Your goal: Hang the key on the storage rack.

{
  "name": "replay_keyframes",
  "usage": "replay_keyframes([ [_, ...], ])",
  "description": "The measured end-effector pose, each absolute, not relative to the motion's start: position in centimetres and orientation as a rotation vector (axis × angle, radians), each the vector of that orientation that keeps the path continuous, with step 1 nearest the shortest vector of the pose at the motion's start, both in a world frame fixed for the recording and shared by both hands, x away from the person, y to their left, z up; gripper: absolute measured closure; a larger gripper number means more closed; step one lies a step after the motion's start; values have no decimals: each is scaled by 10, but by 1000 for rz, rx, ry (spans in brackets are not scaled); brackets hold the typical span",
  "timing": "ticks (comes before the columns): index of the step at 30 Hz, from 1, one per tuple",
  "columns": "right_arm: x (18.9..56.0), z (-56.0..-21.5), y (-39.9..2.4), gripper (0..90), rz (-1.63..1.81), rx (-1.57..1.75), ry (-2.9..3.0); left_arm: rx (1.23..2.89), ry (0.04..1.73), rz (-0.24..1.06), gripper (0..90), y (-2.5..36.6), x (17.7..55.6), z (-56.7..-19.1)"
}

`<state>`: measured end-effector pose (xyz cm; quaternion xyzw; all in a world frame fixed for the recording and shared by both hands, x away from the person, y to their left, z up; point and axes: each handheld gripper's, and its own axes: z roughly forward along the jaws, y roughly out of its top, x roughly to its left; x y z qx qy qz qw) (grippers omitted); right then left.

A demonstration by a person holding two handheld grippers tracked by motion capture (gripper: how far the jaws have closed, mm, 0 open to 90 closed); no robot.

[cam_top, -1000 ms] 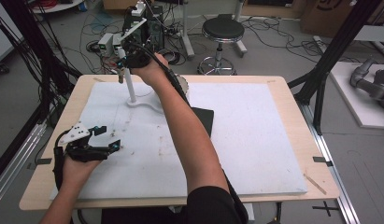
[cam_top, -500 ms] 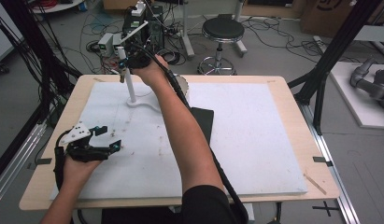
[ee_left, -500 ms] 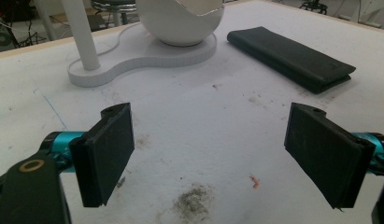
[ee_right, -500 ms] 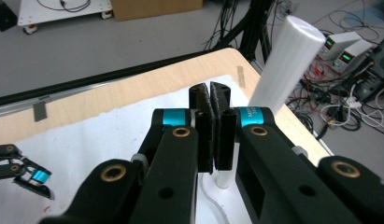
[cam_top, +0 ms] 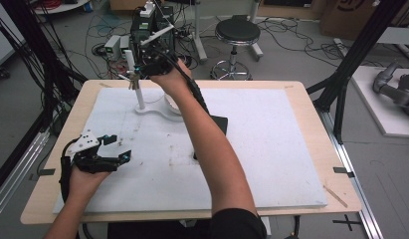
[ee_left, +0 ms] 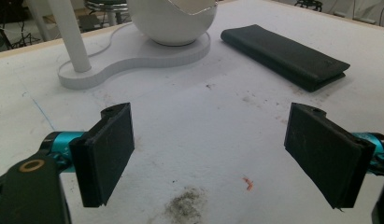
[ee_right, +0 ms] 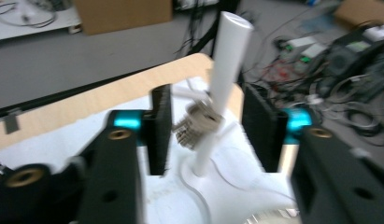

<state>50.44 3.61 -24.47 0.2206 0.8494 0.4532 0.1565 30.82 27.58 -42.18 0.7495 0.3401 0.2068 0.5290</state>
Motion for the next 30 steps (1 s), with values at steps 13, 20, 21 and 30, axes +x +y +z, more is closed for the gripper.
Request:
replay_keyframes([
  [13, 437, -257, -103, 367, 1329, 701, 2312, 1813, 762, 450, 159, 252, 324, -421],
  [20, 408, -269, -165, 325, 1355, 769, 2239, 1800, 744, 442, 159, 245, 330, -419],
  [21, 405, -272, -172, 324, 1367, 780, 2227, 1798, 745, 440, 159, 245, 331, -420],
  [30, 383, -301, -230, 279, 1390, 873, 2167, 1786, 752, 444, 159, 246, 333, -420],
])
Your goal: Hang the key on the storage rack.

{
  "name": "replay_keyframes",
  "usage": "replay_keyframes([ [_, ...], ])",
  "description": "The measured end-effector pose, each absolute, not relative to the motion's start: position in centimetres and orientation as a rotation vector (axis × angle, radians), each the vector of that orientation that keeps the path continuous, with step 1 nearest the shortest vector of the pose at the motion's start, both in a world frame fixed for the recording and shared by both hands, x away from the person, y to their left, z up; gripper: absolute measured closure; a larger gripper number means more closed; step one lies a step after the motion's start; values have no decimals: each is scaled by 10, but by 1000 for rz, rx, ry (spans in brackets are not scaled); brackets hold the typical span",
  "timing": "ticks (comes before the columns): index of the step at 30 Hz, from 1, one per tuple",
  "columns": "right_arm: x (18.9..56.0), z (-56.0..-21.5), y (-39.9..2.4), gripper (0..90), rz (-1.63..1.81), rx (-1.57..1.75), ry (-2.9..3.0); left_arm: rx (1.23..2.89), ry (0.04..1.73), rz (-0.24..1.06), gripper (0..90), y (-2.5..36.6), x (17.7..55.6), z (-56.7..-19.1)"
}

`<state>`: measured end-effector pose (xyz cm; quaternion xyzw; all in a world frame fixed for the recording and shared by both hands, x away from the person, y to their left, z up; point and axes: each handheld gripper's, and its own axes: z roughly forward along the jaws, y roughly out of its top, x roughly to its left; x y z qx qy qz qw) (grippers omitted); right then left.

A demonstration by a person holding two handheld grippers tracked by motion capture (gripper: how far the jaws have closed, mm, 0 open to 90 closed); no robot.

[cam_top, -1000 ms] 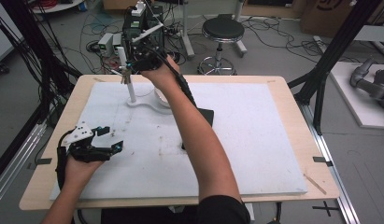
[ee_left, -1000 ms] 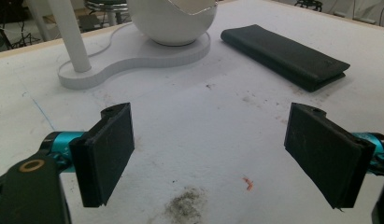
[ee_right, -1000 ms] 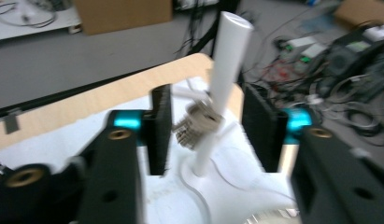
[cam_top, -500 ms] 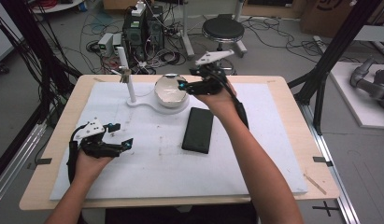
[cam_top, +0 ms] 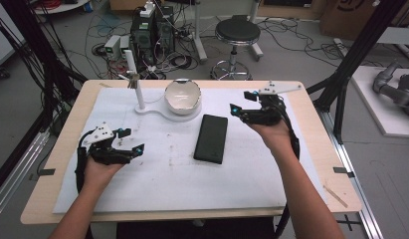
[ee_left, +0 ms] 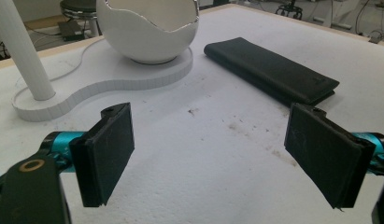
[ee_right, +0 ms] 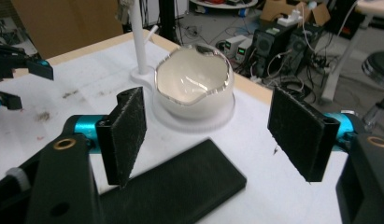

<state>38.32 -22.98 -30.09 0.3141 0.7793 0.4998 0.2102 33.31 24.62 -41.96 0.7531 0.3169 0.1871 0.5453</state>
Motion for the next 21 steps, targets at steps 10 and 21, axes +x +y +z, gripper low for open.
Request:
replay_keyframes([
  [10, 352, -353, -275, 237, 1397, 968, 2120, 1764, 738, 429, 160, 249, 334, -421],
  [21, 330, -389, -314, 193, 1493, 1016, 2025, 1764, 737, 436, 159, 249, 333, -421],
])
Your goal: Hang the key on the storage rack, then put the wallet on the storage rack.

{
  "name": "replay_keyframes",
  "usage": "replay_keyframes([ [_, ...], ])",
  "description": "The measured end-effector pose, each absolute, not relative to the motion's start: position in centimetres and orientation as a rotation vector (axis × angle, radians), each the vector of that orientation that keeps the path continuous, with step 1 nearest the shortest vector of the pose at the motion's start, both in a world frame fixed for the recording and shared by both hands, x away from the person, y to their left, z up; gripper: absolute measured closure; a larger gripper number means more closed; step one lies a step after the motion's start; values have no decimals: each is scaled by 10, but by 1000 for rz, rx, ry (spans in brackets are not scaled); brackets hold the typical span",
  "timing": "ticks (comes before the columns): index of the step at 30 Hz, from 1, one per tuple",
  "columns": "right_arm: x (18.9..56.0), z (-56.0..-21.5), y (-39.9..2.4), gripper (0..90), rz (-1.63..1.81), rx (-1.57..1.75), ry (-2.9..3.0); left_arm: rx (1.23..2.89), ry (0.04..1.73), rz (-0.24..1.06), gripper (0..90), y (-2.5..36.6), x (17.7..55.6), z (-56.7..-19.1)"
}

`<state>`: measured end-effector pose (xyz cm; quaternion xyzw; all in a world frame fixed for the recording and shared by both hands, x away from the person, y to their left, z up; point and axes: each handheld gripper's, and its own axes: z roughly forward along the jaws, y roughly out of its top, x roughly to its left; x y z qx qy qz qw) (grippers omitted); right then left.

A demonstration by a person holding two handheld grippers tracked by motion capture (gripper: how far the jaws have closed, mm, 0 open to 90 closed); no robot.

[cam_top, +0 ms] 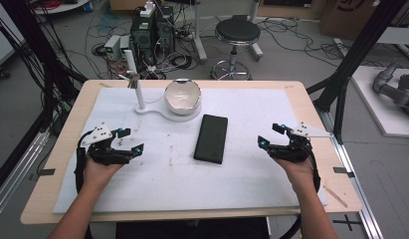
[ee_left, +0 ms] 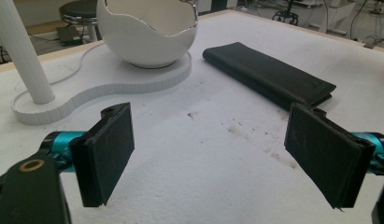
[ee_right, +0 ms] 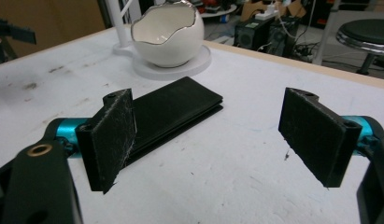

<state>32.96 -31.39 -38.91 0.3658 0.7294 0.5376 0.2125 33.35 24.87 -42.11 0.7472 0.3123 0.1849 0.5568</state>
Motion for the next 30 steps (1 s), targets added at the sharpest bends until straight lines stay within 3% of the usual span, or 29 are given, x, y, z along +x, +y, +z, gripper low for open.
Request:
replay_keyframes([
  [21, 336, -401, -314, 193, 1382, 1054, 2057, 1772, 729, 405, 159, 244, 333, -420],
  [30, 335, -405, -321, 193, 1354, 1078, 2045, 1752, 715, 357, 159, 220, 343, -411],
])
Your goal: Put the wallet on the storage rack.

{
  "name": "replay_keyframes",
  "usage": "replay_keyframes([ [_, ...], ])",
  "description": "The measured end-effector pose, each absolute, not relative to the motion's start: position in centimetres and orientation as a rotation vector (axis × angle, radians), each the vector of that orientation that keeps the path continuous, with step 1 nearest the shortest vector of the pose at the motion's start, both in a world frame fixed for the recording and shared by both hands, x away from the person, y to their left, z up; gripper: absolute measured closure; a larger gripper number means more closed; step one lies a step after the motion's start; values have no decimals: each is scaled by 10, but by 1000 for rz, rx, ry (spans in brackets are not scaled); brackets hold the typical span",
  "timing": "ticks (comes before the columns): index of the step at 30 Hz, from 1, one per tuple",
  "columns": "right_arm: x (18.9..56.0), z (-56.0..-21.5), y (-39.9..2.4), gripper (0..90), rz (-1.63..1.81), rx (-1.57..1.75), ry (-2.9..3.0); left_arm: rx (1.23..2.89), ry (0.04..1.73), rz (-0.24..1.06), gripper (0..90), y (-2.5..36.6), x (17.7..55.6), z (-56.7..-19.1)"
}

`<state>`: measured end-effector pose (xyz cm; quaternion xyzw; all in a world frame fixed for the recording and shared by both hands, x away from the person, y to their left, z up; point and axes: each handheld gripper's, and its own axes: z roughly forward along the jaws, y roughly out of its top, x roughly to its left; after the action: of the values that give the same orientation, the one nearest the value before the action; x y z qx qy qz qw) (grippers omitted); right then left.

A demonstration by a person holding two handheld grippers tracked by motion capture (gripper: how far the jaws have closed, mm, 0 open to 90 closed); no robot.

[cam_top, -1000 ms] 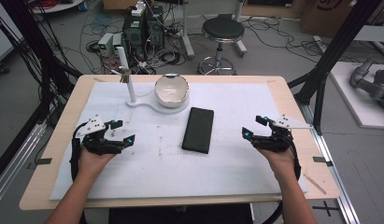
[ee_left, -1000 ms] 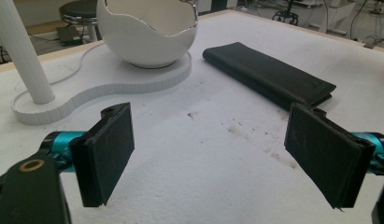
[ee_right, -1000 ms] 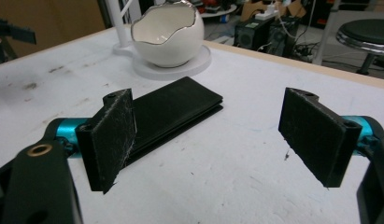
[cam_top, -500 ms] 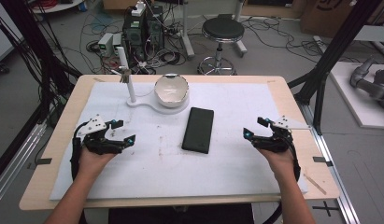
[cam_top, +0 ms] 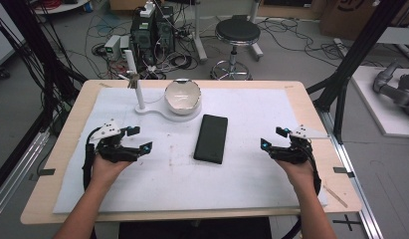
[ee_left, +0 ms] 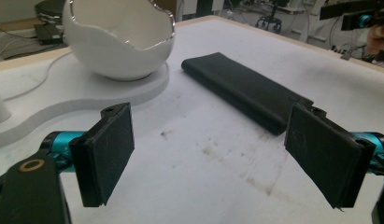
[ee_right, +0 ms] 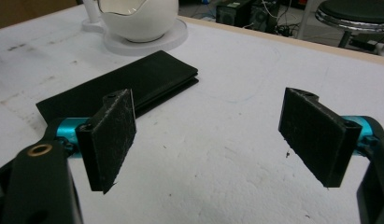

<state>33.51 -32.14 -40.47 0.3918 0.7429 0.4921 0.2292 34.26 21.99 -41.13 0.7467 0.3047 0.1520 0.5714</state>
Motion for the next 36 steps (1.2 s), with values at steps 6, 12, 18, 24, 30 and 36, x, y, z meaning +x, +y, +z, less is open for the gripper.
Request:
replay_keyframes([
  [6, 335, -405, -329, 193, 1349, 1097, 2016, 1789, 683, 303, 159, 182, 359, -407],
  [12, 336, -405, -326, 193, 1332, 1081, 2024, 1840, 656, 230, 159, 142, 375, -414],
  [18, 335, -405, -323, 193, 1321, 1073, 2038, 1870, 682, 153, 159, 113, 390, -427],
  [24, 335, -405, -323, 193, 1319, 1070, 2042, 1918, 720, 92, 163, 89, 400, -440],
  [30, 335, -405, -323, 193, 1313, 1071, 2045, 1992, 789, 39, 165, 71, 407, -454],
  [36, 336, -406, -323, 193, 1309, 1073, 2051, 2051, 827, 49, 182, 61, 407, -454],
])
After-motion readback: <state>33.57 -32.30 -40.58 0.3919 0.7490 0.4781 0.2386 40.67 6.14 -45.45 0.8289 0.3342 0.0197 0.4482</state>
